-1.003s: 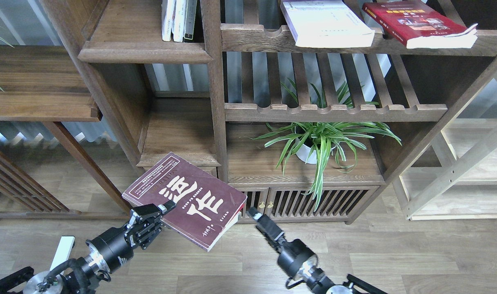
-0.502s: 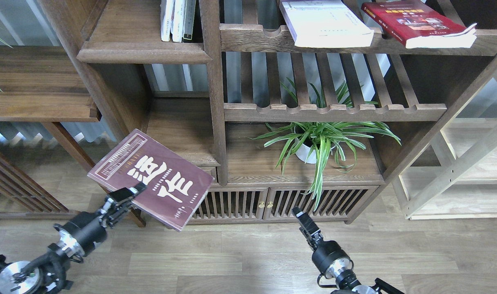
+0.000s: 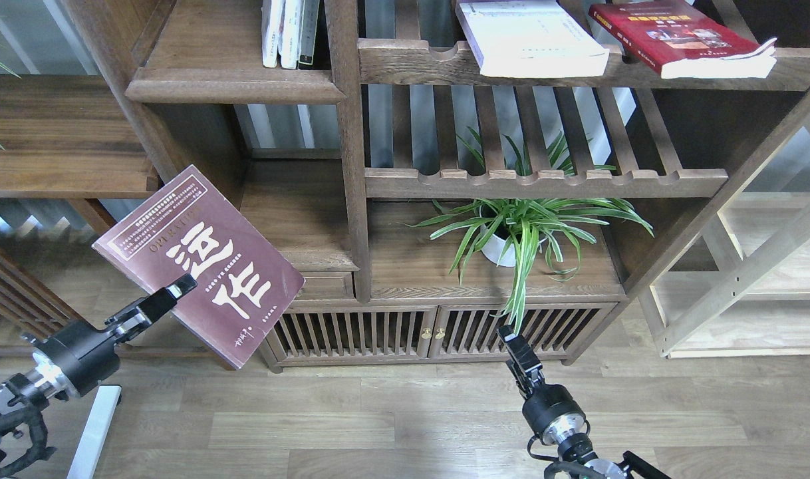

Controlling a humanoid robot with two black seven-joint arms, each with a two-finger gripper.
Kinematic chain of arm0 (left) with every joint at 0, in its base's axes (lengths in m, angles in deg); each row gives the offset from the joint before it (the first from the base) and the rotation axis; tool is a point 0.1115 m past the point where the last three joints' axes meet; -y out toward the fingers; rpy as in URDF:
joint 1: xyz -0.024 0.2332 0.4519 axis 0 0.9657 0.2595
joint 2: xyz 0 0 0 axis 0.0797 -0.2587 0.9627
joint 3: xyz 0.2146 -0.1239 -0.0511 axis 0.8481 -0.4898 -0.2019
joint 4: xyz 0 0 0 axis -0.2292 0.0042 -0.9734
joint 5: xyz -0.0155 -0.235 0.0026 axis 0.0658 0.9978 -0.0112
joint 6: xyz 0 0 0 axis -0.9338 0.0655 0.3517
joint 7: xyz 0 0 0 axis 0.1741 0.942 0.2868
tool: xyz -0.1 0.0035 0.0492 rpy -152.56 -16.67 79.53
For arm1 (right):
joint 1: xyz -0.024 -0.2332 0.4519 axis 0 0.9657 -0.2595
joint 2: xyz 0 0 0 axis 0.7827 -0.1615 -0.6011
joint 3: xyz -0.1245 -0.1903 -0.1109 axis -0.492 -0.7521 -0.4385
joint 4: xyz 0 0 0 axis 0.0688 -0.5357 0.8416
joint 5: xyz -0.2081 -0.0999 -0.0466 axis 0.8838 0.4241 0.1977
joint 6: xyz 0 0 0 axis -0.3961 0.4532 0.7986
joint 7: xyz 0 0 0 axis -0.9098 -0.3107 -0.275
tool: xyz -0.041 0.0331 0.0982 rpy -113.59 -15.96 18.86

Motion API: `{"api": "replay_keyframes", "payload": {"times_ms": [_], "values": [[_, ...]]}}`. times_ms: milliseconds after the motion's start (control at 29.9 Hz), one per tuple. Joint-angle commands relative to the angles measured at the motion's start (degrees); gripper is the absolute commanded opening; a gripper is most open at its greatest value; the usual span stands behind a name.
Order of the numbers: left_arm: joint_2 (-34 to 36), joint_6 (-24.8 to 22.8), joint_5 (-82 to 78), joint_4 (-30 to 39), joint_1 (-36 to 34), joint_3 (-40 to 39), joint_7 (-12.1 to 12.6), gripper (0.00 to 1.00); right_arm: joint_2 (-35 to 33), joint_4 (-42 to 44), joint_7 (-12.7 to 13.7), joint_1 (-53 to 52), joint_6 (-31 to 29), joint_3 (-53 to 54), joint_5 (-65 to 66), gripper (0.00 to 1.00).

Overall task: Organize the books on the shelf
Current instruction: 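Lift the book with the left gripper up toward the top shelf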

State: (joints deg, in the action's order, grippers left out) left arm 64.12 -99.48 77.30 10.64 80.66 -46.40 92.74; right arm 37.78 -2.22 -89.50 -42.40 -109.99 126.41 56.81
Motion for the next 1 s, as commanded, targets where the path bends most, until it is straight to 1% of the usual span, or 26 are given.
{"api": "replay_keyframes", "payload": {"times_ms": [0,234,301,368,401,602,736,869,970], "values": [[-2.7,0.0,-6.3,2.1,1.5,-4.8,0.2,0.01,0.0,0.0,-0.1,-0.3,0.0,0.6,-0.2,0.99],[-11.1,0.0,-15.9,7.6,1.8,-13.9,0.5,0.01,0.0,-0.5,-0.1,-0.3,0.0,1.0,-1.2,0.99],[-13.9,0.0,-19.2,9.2,3.4,-16.8,1.3,0.01,0.0,-0.7,-0.1,-0.2,0.0,1.9,-1.2,0.99],[-15.5,0.0,-21.5,10.4,5.2,-19.1,2.6,0.01,0.0,-0.7,-0.1,-0.1,0.0,2.4,-1.2,0.99],[-15.7,0.0,-22.2,10.9,5.6,-19.9,3.0,0.02,0.0,-0.7,-0.1,-0.2,0.0,2.5,-1.3,0.99],[-16.9,0.0,-27.8,12.9,6.3,-27.3,3.7,0.02,0.0,-0.7,-0.2,0.0,0.0,2.5,-1.6,0.99],[-19.0,0.0,-31.1,15.3,7.0,-31.4,4.2,0.03,0.0,-0.7,-0.2,0.0,0.0,2.5,-1.7,0.99],[-20.0,0.0,-31.4,17.1,7.6,-32.9,5.7,0.03,0.0,-0.7,-0.2,0.0,0.0,2.5,-1.7,0.99],[-20.5,0.0,-31.7,17.6,7.9,-35.1,8.0,0.03,0.0,-0.7,-0.3,0.0,0.0,2.5,-1.7,0.99]]}}
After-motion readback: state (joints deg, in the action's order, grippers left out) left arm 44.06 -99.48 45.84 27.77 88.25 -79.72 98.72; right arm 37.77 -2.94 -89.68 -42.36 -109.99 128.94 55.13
